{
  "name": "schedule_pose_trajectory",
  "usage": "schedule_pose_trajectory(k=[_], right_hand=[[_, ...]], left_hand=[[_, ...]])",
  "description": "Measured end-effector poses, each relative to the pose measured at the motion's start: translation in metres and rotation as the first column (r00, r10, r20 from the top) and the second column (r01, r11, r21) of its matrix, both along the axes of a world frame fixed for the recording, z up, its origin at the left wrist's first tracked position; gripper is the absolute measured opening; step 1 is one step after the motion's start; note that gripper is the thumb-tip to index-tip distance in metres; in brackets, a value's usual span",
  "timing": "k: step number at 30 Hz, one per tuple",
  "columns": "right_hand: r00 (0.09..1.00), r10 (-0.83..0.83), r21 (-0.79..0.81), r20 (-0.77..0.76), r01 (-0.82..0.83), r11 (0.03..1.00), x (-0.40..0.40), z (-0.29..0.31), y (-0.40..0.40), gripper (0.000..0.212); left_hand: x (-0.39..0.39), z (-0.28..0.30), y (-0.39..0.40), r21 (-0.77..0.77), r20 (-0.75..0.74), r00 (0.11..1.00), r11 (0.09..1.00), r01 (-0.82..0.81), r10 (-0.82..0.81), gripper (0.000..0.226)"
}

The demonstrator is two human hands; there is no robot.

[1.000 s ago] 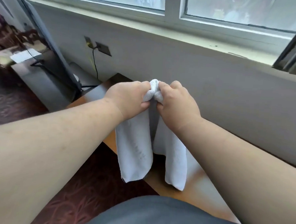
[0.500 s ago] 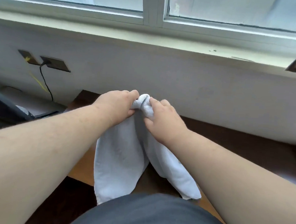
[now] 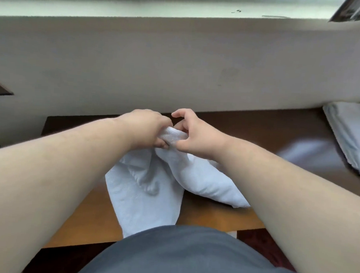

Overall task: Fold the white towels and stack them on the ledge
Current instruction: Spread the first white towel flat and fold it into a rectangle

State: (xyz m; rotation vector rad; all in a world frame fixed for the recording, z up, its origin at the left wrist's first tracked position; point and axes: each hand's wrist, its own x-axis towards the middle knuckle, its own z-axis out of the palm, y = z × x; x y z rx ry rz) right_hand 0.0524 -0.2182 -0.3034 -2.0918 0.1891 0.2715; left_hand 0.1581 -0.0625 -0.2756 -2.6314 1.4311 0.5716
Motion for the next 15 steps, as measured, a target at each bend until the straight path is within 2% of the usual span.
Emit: schedule_pose_trajectory(k=[2, 5, 7, 9, 11, 13, 15], right_hand=[[0.995, 0.069, -0.168, -0.074, -0.08, 0.983, 0.003, -0.002, -0.013, 0.067], [0.971, 0.142, -0.395, -0.193, -0.21, 0.894, 0.006, -0.014, -0.025, 0.033], [0.978, 0.128, -0.457, -0.163, -0.19, 0.869, 0.007, -0.024, -0.027, 0.015], [0.994, 0.097, -0.449, -0.059, -0.113, 0.886, 0.008, -0.027, -0.028, 0.014], [0.999, 0.047, -0.402, 0.025, -0.033, 0.915, 0.008, -0.023, -0.028, 0.007], [0.993, -0.03, -0.323, 0.11, 0.064, 0.944, 0.005, -0.019, -0.028, 0.019], [0.982, -0.096, -0.284, 0.165, 0.141, 0.949, 0.002, -0.016, -0.032, 0.032]], left_hand=[[0.005, -0.001, 0.003, -0.061, -0.076, 0.997, 0.998, -0.014, 0.01, 0.033], [0.003, -0.002, 0.003, -0.106, -0.101, 0.995, 0.994, 0.015, -0.026, 0.031], [0.002, -0.002, 0.003, -0.067, -0.062, 0.997, 0.997, 0.042, -0.046, 0.028], [0.002, 0.002, 0.002, -0.029, -0.04, 0.999, 0.999, 0.035, -0.036, 0.031], [-0.004, 0.007, -0.006, -0.079, -0.087, 0.996, 0.997, -0.018, 0.012, 0.045], [-0.013, 0.01, -0.022, -0.159, -0.132, 0.99, 0.985, -0.071, 0.05, 0.062], [-0.018, 0.009, -0.039, -0.162, -0.077, 0.996, 0.985, -0.064, 0.052, 0.063]])
